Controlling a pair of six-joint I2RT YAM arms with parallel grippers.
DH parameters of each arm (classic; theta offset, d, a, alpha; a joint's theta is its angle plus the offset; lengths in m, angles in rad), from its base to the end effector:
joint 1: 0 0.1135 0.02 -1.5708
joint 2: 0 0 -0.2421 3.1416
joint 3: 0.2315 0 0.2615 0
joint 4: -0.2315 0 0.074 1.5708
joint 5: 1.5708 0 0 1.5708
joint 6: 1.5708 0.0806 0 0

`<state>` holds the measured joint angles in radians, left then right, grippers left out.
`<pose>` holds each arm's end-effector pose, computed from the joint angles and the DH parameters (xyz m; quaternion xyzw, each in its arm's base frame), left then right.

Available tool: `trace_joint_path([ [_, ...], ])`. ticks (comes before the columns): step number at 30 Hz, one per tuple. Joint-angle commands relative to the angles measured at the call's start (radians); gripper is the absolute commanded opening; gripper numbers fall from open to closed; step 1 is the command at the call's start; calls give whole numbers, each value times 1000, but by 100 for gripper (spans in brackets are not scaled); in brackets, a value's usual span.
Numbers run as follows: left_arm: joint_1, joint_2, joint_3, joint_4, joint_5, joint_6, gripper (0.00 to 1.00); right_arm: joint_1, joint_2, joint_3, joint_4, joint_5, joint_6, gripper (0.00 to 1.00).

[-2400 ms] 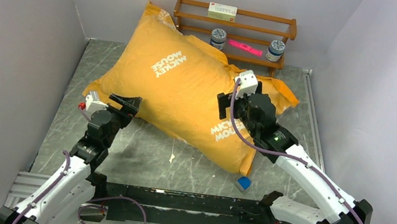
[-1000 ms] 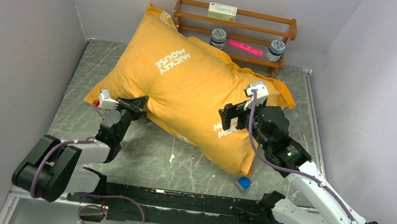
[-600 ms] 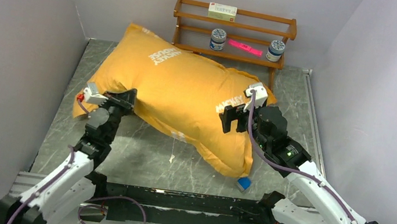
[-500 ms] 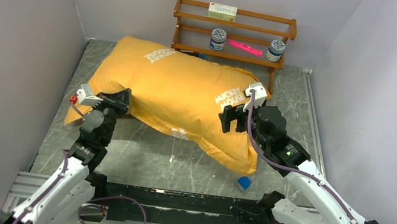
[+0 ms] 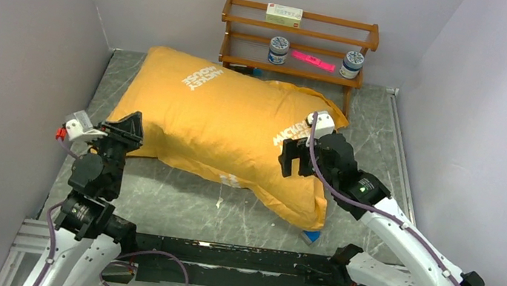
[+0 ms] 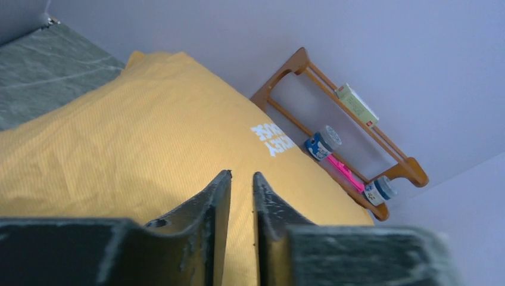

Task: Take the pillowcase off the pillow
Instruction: Turn over the pillow at the center of the board.

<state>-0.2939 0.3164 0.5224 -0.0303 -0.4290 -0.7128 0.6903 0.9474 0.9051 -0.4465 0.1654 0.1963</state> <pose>0.1742 -0.0177 0.3254 -0.2901 0.5800 -0.2414 0.7219 0.2174 0.1623 0.2872 -0.1676 0.8387 0.1562 0.4940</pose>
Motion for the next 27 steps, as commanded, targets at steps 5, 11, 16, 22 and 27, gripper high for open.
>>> trace_joint_path([
  [5,4,87,132,-82,143,294,62,3,-48,46,-174,162,191,100],
  [11,4,140,182,-63,250,471,73,1,-74,16,-338,265,379,100],
  [16,-7,143,173,-44,281,544,77,1,-81,2,-424,86,476,100],
  [22,-7,117,126,-18,311,558,82,1,-103,-111,-451,-243,524,100],
  [27,-8,106,114,-14,309,562,82,1,-93,-239,-462,-344,552,100],
])
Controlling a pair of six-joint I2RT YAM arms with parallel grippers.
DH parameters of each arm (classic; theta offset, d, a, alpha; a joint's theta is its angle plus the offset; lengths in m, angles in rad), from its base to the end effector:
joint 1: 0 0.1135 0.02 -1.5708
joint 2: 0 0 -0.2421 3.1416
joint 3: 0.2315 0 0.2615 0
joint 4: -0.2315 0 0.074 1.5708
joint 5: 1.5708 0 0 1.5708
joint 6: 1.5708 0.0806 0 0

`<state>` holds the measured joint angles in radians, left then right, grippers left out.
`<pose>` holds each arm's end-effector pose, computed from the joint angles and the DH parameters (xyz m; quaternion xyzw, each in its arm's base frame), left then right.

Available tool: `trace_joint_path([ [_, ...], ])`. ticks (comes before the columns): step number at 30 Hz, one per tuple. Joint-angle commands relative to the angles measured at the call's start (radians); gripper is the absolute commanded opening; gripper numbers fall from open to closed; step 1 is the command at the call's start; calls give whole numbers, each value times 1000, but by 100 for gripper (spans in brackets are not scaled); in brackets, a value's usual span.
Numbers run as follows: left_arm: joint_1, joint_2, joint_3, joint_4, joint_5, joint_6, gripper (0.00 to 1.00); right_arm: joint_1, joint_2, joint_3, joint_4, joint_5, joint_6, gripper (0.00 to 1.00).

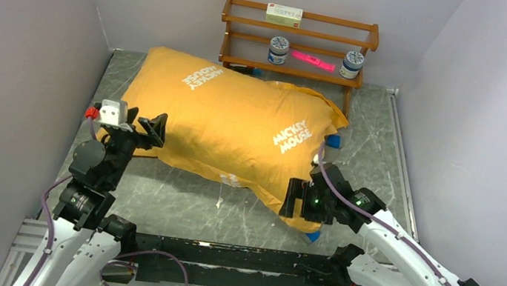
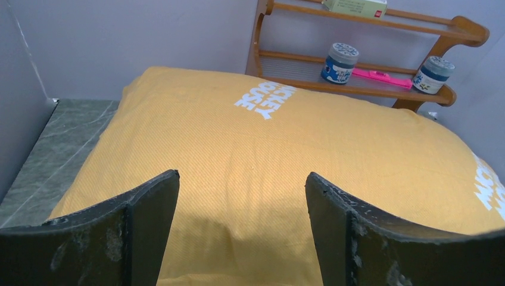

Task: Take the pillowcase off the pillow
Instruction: Turn over the pillow at the center of the board.

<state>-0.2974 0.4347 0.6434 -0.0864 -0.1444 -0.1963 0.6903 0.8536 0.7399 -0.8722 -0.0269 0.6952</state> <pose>0.1847 -0.0445 0.3456 -0.0206 0.6627 -0.1362 0.7361 0.1574 0.1328 0.1978 -0.0015 0.9575 0.1940 0.2136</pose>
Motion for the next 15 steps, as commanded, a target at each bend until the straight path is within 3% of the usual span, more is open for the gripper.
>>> trace_joint_path([
  [1,-5,-14,-8,42,24,49,82,2,-3,-96,-28,-158,63,100],
  [15,-14,-27,-13,33,0,56,83,1,58,-250,100,-186,95,100],
])
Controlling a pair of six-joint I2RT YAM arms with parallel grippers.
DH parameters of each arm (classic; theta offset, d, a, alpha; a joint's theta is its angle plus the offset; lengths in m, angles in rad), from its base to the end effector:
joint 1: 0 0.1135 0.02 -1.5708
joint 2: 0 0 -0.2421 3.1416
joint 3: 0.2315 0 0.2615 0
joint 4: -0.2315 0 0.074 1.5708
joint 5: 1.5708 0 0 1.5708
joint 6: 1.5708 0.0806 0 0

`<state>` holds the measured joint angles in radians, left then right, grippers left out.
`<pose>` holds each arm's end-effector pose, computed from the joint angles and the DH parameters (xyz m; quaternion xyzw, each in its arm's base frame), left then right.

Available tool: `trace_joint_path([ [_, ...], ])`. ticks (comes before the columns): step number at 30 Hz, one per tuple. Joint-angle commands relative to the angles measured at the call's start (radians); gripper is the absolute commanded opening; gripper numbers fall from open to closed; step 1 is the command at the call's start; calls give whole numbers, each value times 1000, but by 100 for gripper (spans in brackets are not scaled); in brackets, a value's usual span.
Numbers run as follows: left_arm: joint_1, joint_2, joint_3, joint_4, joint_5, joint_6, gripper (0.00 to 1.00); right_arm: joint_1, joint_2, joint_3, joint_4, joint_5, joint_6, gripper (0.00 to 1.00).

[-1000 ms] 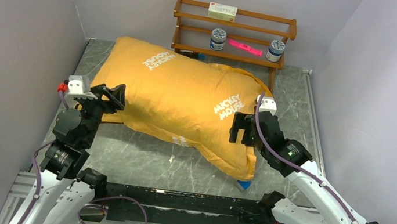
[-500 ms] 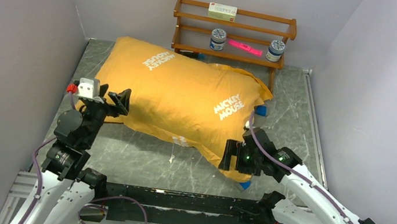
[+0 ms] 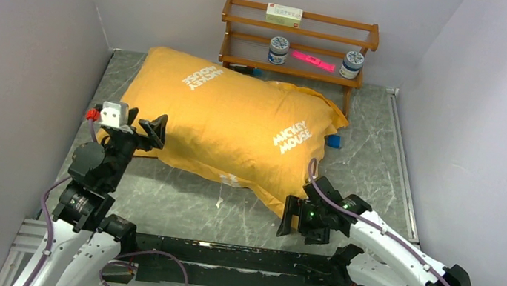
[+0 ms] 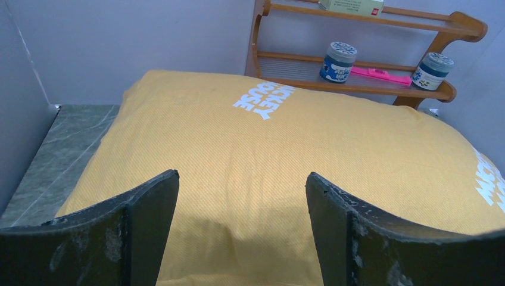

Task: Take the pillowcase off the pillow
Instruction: Turn over the pillow at the center of the board.

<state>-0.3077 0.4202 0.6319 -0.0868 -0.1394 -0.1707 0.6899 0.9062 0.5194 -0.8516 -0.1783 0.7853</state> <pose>0.1824 -0.0462 0.3436 -0.0069 0.6620 -0.1325 0.7377 0.1290 0.1250 0.1187 0.0321 0.9819 0.1758 0.0629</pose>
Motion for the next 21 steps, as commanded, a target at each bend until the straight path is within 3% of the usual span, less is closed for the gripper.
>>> trace_joint_path([
  [1,-4,-13,-2,33,-5,30,83,2,6,-37,90,-30,11,100],
  [5,-4,-10,-3,36,-2,29,83,1,10,-48,111,68,49,100],
  [15,-5,-14,-3,30,-16,30,83,0,-41,-63,153,513,290,100],
  [21,-11,-17,-5,28,-25,34,83,-31,-15,-88,318,728,327,100],
])
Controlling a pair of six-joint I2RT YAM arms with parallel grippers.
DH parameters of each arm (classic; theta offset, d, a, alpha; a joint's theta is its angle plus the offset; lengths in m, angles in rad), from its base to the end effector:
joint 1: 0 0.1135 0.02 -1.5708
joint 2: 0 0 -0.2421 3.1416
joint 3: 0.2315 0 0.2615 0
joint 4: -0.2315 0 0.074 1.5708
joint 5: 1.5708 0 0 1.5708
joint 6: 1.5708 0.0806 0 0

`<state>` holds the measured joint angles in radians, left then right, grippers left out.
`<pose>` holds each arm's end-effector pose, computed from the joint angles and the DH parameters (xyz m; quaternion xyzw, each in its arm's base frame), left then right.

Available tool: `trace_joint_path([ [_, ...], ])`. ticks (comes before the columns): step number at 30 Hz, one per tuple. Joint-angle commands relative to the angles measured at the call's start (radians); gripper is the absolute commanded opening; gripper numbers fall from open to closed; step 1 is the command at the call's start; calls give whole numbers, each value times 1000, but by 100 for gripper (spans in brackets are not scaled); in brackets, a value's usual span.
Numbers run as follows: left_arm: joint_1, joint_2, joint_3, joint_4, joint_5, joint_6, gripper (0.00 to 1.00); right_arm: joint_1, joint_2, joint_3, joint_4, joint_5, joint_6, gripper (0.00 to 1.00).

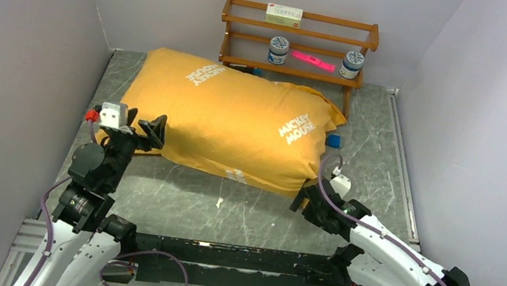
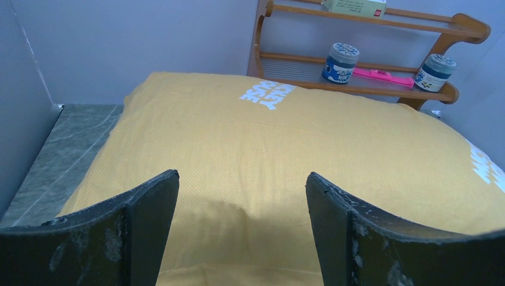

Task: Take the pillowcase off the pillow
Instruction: Turn over the pillow at the center of the board.

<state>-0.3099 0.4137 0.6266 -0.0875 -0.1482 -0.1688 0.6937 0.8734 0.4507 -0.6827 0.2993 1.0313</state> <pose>0.1817 -0.0457 0.3425 -0.0089 0.6619 -0.1298 0.7383 0.1605 0.1026 0.1144 0.1955 0.9427 0.0788 0.2585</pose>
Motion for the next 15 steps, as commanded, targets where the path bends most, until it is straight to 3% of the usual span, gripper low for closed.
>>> trace_joint_path([
  [1,-10,-12,1,28,-19,34,83,-55,40,-25,187,271,69,100],
  [11,-23,-30,-4,18,-37,41,83,-375,173,-55,688,207,-167,100],
  [15,-24,-31,-5,19,-36,42,83,-441,243,-47,914,160,-288,100],
])
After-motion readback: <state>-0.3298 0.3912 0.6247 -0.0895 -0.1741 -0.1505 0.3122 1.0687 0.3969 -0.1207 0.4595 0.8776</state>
